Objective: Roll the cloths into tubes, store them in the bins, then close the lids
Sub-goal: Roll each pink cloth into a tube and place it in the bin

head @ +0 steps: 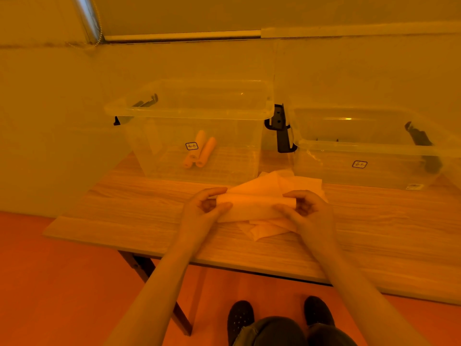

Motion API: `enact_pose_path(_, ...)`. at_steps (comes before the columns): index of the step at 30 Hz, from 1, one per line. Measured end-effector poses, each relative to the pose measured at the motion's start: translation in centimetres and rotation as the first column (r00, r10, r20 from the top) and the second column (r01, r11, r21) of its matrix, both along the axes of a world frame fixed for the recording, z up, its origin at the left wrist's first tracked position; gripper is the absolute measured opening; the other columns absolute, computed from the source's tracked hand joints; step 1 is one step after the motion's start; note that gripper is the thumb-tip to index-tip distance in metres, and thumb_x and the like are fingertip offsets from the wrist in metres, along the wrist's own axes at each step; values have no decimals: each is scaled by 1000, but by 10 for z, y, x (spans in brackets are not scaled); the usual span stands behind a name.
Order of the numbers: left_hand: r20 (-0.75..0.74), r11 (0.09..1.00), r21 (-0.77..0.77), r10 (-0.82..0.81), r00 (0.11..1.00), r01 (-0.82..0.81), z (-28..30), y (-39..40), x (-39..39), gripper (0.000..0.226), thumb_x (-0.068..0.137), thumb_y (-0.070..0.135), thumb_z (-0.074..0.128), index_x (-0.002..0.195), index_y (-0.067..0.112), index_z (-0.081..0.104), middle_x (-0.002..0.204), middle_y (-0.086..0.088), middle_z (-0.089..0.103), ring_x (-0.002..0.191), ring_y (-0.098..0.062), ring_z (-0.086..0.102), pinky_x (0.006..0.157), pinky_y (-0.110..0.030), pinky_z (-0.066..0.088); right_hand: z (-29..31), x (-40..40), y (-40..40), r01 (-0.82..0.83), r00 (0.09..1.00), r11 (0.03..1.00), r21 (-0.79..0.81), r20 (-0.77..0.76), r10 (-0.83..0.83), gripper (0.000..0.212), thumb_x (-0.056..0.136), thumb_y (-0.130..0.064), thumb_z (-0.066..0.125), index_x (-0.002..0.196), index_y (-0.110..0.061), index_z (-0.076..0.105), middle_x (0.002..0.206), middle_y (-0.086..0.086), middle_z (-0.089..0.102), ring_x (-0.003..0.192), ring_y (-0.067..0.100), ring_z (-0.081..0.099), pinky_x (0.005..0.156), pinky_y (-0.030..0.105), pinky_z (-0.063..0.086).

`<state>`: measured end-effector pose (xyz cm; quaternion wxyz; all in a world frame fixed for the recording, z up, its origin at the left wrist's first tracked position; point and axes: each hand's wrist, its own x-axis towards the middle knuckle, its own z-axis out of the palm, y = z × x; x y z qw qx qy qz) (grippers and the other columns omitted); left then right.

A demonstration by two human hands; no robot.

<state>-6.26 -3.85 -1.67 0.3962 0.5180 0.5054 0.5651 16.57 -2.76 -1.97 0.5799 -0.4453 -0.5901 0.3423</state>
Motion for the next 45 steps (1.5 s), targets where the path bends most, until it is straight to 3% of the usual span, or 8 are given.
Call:
enact_pose_path(6,-42,999,-32,17,999,-19,-2,0,-1,26,82,16,72,100,35,70,105,4,70,94,-14,66,78,-32,56,-2,1,1,2,1000,1000,24,-18,-2,19,77,-18,74,93,-26,67,101,-9,68,97,1,64,79,18,53)
enact_pose_path(14,-74,997,23,82,994,-80,0,1,1,21,86,19,68,101,34,66,88,8,70,86,-4,65,76,-29,55,-5,2,2,-49,999,998,30,3,49,42,76,-3,76,101,-34,64,111,-13,64,107,5,61,86,21,53)
enact_pose_path(19,-70,1000,22,-4,998,5,-3,1,-1,28,83,20,71,108,31,67,106,1,68,97,-18,64,79,-35,56,-4,3,0,26,996,999,41,84,-29,32,75,-19,78,96,-38,63,105,-17,63,100,3,61,81,21,52)
enact_pose_path(22,-42,1000,-1,-6,999,6,-3,0,0,23,82,19,71,101,30,68,102,-2,69,95,-22,65,77,-34,56,-2,2,0,50,994,998,35,97,-53,26,74,-27,76,94,-38,64,103,-17,63,97,-2,59,77,16,50)
enact_pose_path(29,-79,999,-8,45,996,-46,2,-2,2,10,87,24,65,97,24,65,104,4,65,94,-14,62,73,-28,53,-3,2,-3,-18,996,999,36,88,14,35,77,-10,77,99,-35,65,107,-15,64,100,0,61,80,17,53)
enact_pose_path(35,40,1000,4,17,999,-17,3,-4,2,21,84,10,69,100,22,65,103,-1,70,95,-14,67,76,-29,56,0,1,-6,8,991,999,32,131,-12,33,76,-19,77,95,-40,62,102,-18,63,97,-4,60,78,19,52)
enact_pose_path(40,-4,999,-3,-48,999,48,4,-2,4,28,77,4,75,101,17,69,107,-2,71,96,-18,68,78,-31,57,6,18,2,-51,989,999,-10,141,52,31,71,-22,78,100,-26,69,107,-13,67,102,-1,62,82,20,54)
enact_pose_path(45,-57,995,30,-90,994,92,8,6,21,34,74,4,77,100,25,71,108,-3,70,98,-21,67,83,-37,57,7,37,10,-62,998,993,-104,7,63,34,63,-25,77,95,-15,72,108,-5,69,103,5,63,86,26,54)
